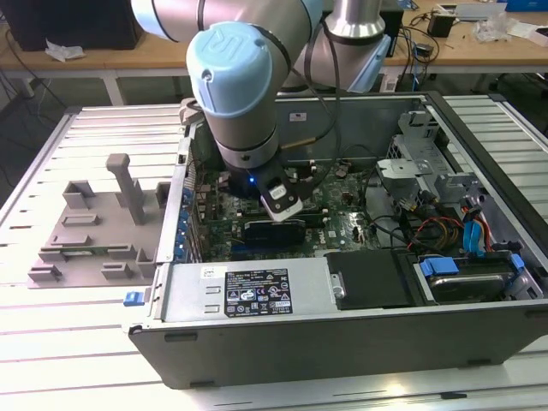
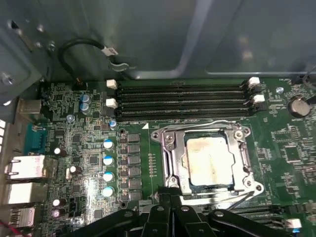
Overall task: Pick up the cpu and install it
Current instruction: 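Install the second cpu locking lever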
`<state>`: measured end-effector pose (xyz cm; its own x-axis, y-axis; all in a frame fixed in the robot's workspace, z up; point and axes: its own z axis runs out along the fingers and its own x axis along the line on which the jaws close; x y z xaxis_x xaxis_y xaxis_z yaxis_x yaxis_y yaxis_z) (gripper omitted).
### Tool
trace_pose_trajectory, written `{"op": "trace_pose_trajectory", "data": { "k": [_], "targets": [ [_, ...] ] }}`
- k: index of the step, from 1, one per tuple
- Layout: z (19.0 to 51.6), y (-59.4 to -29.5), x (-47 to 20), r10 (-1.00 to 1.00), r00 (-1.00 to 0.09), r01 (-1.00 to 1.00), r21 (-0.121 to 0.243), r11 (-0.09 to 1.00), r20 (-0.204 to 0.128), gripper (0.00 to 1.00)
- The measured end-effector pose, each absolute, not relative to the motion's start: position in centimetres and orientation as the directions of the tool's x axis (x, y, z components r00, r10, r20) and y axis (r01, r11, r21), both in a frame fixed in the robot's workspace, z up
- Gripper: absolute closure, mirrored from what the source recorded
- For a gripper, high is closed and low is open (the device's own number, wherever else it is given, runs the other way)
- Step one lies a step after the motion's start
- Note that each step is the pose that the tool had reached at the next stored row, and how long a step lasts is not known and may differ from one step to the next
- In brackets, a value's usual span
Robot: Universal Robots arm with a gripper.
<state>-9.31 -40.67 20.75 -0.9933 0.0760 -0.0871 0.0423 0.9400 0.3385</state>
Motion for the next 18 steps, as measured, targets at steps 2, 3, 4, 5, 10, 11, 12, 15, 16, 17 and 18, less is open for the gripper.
{"op": "trace_pose_trajectory", "data": {
  "k": [2, 3, 4, 5, 10, 11, 12, 15, 16, 17, 18],
  "targets": [
    [21.5, -40.7, -9.3, 0.077, -0.993, 0.043, 0.338, 0.94, -0.087, 0.89],
    [21.9, -40.7, -9.2, 0.077, -0.993, 0.043, 0.338, 0.94, -0.087, 0.89],
    [22.2, -40.7, -9.2, 0.077, -0.993, 0.043, 0.338, 0.94, -0.087, 0.89],
    [22.7, -40.7, -9.2, 0.078, -0.993, 0.044, 0.339, 0.94, -0.087, 0.89],
    [24.6, -40.7, -9.1, 0.079, -0.993, 0.045, 0.339, 0.94, -0.087, 0.89],
    [25.1, -40.7, -9.0, 0.08, -0.993, 0.046, 0.339, 0.94, -0.087, 0.89],
    [25.2, -40.7, -8.9, 0.08, -0.993, 0.046, 0.338, 0.94, -0.087, 0.89],
    [25.3, -40.7, -8.4, 0.082, -0.993, 0.048, 0.339, 0.94, -0.087, 0.89],
    [25.3, -40.7, -7.9, 0.083, -0.993, 0.049, 0.338, 0.94, -0.086, 0.89],
    [25.3, -40.7, -7.6, 0.083, -0.993, 0.05, 0.338, 0.94, -0.085, 0.89],
    [25.3, -40.7, -7.2, 0.084, -0.993, 0.051, 0.338, 0.94, -0.081, 0.89]
  ]
}}
